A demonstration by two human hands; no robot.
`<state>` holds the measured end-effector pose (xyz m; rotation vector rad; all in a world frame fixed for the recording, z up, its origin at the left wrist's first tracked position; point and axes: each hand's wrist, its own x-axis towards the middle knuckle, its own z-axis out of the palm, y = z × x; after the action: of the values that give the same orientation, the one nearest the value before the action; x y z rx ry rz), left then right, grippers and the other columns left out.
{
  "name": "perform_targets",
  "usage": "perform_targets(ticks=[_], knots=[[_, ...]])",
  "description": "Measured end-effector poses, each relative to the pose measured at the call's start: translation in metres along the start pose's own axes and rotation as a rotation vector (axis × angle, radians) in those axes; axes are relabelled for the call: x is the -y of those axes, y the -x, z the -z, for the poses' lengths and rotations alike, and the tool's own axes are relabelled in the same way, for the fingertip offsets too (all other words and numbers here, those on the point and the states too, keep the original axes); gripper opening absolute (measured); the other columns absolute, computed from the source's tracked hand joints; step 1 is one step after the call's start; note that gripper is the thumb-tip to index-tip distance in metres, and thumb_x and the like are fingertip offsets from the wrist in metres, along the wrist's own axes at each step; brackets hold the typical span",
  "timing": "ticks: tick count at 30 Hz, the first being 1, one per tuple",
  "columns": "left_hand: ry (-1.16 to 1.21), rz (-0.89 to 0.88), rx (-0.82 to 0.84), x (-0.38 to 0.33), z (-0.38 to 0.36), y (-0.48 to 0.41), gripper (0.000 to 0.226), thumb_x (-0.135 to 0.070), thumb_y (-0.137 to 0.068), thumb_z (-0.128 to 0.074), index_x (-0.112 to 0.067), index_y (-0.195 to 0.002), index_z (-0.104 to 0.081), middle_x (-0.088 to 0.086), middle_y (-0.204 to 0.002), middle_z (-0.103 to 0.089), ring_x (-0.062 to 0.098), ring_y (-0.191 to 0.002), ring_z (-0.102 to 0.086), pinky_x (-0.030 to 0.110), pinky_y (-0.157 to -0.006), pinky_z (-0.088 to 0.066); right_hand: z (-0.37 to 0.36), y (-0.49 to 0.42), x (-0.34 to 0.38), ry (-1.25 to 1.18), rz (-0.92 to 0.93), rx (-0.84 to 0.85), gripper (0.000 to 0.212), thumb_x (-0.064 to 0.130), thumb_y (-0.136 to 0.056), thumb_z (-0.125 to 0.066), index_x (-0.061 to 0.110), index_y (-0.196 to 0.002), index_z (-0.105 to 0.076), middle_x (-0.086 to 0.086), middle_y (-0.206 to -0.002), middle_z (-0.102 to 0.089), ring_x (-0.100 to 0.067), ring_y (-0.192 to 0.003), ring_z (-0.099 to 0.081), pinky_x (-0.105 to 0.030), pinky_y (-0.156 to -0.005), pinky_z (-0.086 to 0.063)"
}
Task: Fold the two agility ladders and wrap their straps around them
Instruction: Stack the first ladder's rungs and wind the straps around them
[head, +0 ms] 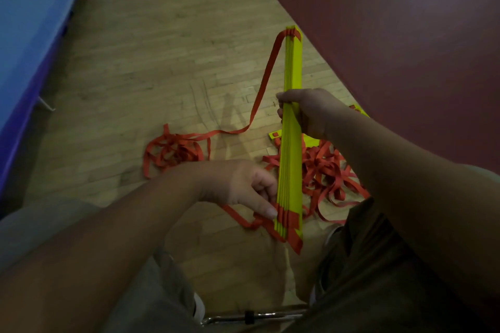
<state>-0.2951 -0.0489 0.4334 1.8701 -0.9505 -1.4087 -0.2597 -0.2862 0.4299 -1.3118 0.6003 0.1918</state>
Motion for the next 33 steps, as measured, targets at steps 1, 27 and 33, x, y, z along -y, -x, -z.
perform_targets(ticks=[1,27,33], knots=[[-0.025,0.010,0.009,-0.003,0.003,0.002,0.014,-0.016,-0.098,-0.081,-0.011,-0.111,-0.078,0.001,-0.105,-0.081,0.009,-0.095,-0.074,0.023,-0.087,-0.058,0.000,-0.001,0.000,0.010,0.005,-0.005,0.022,0.016,-0.095,-0.082,0.003,-0.111,-0.072,-0.008,-0.085,-0.074,-0.018,-0.070,-0.077,-0.034,-0.064,-0.063],[-0.117,0.163,-0.983,0.039,0.122,0.072,0.038,-0.046,-0.101,-0.074,-0.047,-0.138,-0.066,-0.007,-0.092,-0.072,0.007,-0.072,-0.067,0.028,-0.069,-0.045,0.006,0.019,0.004,0.563,0.297,0.249,0.027,0.011,-0.092,-0.085,0.020,-0.110,-0.068,-0.001,-0.079,-0.069,-0.022,-0.071,-0.074,-0.030,-0.055,-0.054],[0.181,-0.003,-1.126,0.041,0.138,0.076,0.037,-0.034,-0.108,-0.067,-0.043,-0.144,-0.064,-0.007,-0.071,-0.064,0.013,-0.068,-0.056,0.033,-0.063,-0.044,0.001,0.021,-0.008,0.689,0.278,0.381,0.036,0.013,-0.087,-0.089,0.014,-0.116,-0.067,-0.010,-0.090,-0.071,-0.028,-0.077,-0.076,-0.043,-0.068,-0.059]])
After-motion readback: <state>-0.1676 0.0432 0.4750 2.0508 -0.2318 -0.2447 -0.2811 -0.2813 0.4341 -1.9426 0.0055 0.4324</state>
